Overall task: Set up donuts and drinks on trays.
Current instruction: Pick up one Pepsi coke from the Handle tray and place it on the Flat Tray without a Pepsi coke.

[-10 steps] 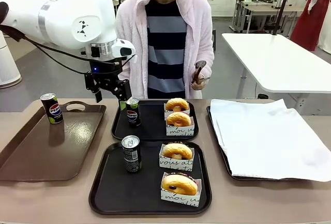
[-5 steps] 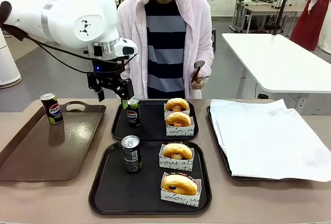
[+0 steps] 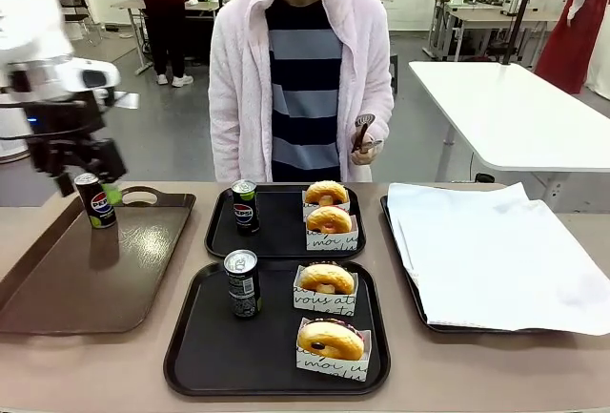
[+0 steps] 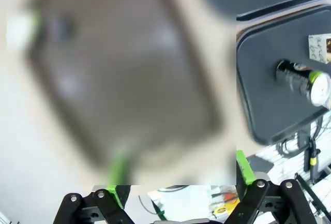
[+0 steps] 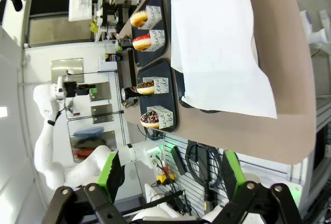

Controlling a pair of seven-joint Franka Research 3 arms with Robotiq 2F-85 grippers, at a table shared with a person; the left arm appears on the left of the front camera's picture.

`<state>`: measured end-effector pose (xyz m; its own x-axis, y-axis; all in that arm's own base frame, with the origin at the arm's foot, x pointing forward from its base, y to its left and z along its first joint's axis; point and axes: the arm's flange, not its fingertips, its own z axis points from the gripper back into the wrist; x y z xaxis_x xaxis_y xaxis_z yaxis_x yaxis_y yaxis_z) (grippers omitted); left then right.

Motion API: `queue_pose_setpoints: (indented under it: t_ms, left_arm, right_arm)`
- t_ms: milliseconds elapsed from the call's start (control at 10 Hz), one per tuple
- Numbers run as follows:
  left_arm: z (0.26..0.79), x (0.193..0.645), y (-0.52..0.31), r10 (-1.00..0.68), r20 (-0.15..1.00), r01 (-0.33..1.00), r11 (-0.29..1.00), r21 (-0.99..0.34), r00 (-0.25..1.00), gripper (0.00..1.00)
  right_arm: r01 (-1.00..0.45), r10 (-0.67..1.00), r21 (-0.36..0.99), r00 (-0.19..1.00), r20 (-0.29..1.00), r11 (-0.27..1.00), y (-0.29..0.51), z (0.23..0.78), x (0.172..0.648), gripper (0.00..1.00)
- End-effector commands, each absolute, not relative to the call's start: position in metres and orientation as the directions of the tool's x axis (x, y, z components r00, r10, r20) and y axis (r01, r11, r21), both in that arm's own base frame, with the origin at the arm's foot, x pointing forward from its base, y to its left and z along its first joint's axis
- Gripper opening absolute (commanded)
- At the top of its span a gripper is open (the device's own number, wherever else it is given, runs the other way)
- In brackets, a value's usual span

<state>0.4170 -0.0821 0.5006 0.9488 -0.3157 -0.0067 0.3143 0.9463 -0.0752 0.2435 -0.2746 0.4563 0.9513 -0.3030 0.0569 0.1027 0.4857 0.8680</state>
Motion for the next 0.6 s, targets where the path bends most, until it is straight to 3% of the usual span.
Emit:
queue_pose_setpoints:
  t_ms: [0, 100, 200, 500]
  left_arm:
    - [0.501, 0.414, -0.082, -0.331, 0.009, 0.331, 0.942, -0.053, 0.944, 0.99]
    - [0.497, 0.418, -0.104, -0.376, 0.03, 0.376, 0.926, 0.026, 0.926, 0.99]
    - [0.504, 0.411, -0.069, -0.31, 0.0, 0.309, 0.948, -0.076, 0.951, 0.99]
    - [0.504, 0.411, -0.069, -0.31, 0.0, 0.309, 0.948, -0.076, 0.951, 0.99]
  right_arm:
    - [0.078, -0.302, 0.879, 0.95, 0.077, 0.47, -0.277, 0.456, 0.244, 1.0]
    - [0.078, -0.302, 0.879, 0.95, 0.077, 0.47, -0.277, 0.456, 0.244, 1.0]
    - [0.078, -0.302, 0.879, 0.95, 0.077, 0.47, -0.277, 0.456, 0.244, 1.0]
    - [0.078, -0.302, 0.879, 0.95, 0.077, 0.47, -0.277, 0.456, 0.244, 1.0]
